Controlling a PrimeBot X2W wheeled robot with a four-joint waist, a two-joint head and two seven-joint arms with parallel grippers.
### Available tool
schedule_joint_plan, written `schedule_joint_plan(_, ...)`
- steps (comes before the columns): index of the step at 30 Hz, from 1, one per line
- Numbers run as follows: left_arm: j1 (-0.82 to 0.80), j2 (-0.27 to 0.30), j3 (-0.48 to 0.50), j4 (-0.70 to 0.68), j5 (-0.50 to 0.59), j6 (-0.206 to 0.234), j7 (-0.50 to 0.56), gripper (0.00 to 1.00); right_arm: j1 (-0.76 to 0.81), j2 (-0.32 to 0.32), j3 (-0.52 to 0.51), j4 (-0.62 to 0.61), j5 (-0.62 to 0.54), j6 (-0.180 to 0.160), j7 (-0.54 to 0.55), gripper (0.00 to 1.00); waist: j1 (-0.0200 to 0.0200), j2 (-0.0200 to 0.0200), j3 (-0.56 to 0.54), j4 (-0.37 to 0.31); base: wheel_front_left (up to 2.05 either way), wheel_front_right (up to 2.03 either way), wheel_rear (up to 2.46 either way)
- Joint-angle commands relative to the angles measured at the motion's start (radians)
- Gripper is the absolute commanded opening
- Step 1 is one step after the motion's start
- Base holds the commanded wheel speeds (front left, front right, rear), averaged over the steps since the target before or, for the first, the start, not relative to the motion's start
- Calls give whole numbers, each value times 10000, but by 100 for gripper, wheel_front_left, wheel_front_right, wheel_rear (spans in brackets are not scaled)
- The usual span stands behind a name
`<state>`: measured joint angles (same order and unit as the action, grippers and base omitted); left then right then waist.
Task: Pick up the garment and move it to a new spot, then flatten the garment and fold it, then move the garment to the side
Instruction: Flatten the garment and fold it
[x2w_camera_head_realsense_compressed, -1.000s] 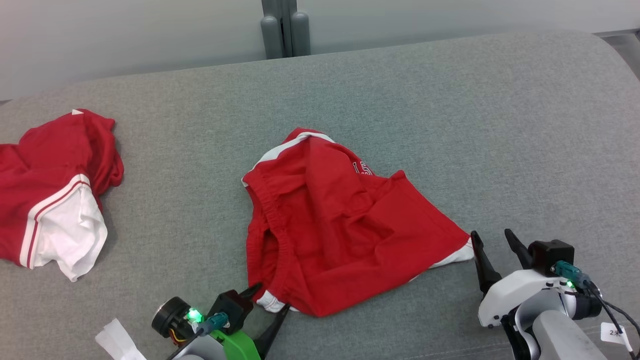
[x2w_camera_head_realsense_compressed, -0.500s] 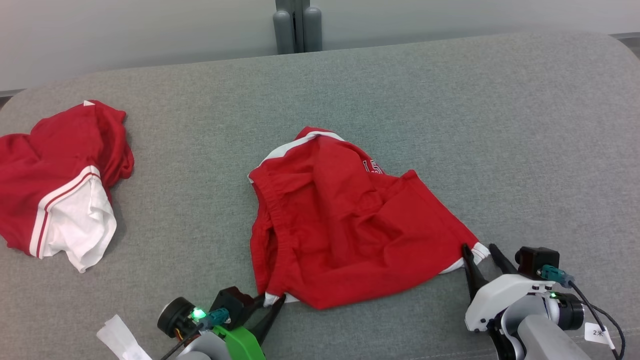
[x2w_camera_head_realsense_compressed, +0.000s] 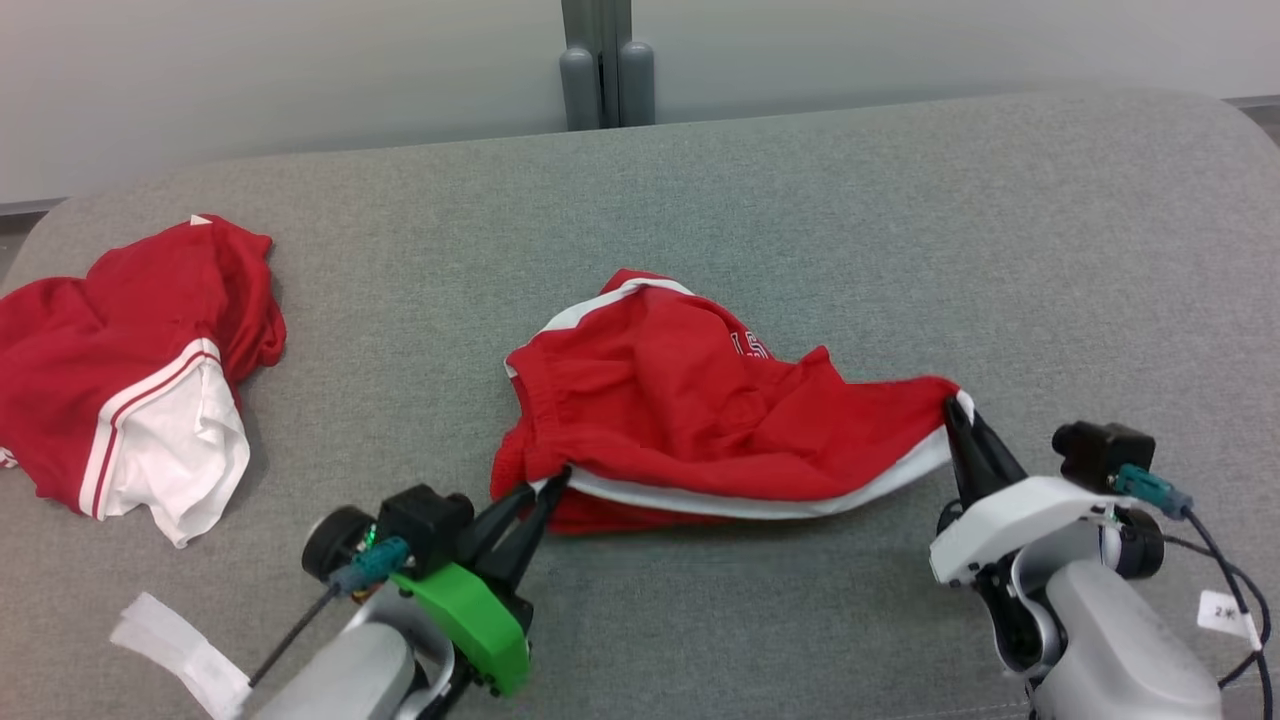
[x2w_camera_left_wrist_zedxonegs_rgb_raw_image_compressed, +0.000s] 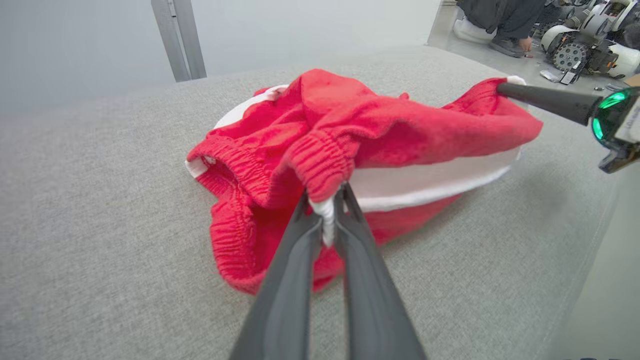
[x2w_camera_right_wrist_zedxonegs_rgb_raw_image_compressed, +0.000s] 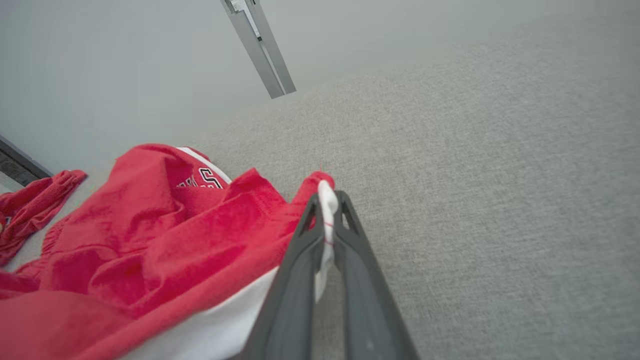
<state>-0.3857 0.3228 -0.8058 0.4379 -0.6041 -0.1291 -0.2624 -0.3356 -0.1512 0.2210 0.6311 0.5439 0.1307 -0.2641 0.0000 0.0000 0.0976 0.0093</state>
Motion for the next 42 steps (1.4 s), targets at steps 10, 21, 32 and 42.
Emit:
schedule_joint_plan(10,-3762,421,307,-1240,-1455,-30,1136,0,-3333,-533,75,-42,1276,3,437,0,0,0,888,87,0,0,0)
schedule_joint_plan(21,-9446,-221,711,1229,-3516,-30,1658,0,-9452,-199,-965,2392,1838,3,1350,0,0,0,2651,-333,0,0,0)
schedule_joint_plan(32,-12026,-273,-61,2388,-4280,-30,850,0,-12322,133,-794,3783,1639,3,812,0,0,0,3299,-628,0,0,0)
schedule_joint_plan(42,-9203,198,-830,1981,-4897,-30,22,0,-9477,24,128,3169,2381,1,205,0,0,0,3094,-614,0,0,0)
